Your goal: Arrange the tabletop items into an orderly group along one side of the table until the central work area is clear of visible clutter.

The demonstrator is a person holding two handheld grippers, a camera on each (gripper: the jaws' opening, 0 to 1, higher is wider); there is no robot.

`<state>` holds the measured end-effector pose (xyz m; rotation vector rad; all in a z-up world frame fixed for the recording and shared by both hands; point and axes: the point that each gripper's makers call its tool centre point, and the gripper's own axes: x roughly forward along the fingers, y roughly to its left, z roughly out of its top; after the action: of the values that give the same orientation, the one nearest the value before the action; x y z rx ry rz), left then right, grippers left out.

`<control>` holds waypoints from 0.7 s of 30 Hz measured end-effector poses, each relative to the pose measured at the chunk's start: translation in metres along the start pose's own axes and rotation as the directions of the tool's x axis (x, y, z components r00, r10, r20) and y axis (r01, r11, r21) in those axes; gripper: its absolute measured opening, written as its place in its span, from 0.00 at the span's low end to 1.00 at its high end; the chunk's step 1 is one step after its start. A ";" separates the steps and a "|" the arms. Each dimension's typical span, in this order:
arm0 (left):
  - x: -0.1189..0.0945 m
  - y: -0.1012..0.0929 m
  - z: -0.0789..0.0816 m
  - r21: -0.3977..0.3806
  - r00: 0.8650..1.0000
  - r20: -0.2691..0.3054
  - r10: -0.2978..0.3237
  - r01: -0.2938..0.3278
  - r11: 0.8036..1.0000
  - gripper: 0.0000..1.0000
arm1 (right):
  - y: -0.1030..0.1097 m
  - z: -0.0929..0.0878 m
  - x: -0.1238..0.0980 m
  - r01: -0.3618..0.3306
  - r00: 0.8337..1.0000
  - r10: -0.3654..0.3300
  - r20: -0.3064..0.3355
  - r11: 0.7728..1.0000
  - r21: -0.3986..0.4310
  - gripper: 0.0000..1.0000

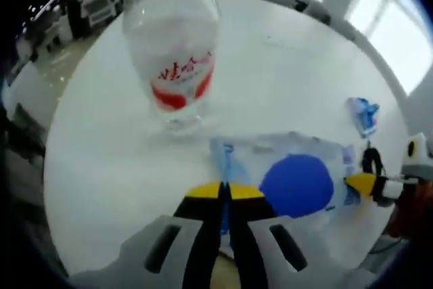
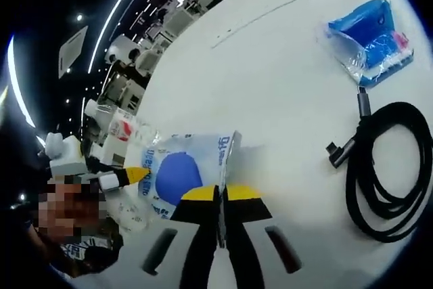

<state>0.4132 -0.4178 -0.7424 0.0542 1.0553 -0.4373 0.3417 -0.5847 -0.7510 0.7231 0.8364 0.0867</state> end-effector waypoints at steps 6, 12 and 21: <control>-0.002 -0.006 0.003 0.002 1.000 0.012 -0.025 0.025 1.000 0.00 | 0.002 0.011 -0.005 -0.014 1.000 0.014 0.001 1.000 -0.012 0.01; -0.004 -0.012 0.005 -0.001 0.999 0.015 -0.039 0.039 0.999 0.00 | 0.002 0.018 -0.010 -0.021 1.000 0.021 0.009 1.000 -0.021 0.00; -0.007 -0.016 0.006 -0.014 0.999 0.020 -0.050 0.050 0.999 0.00 | 0.001 0.022 -0.014 -0.027 0.999 0.027 0.019 1.000 -0.014 0.00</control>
<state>0.4096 -0.4315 -0.7309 0.0111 1.0420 -0.4746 0.3480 -0.6004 -0.7316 0.7213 0.8066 0.1095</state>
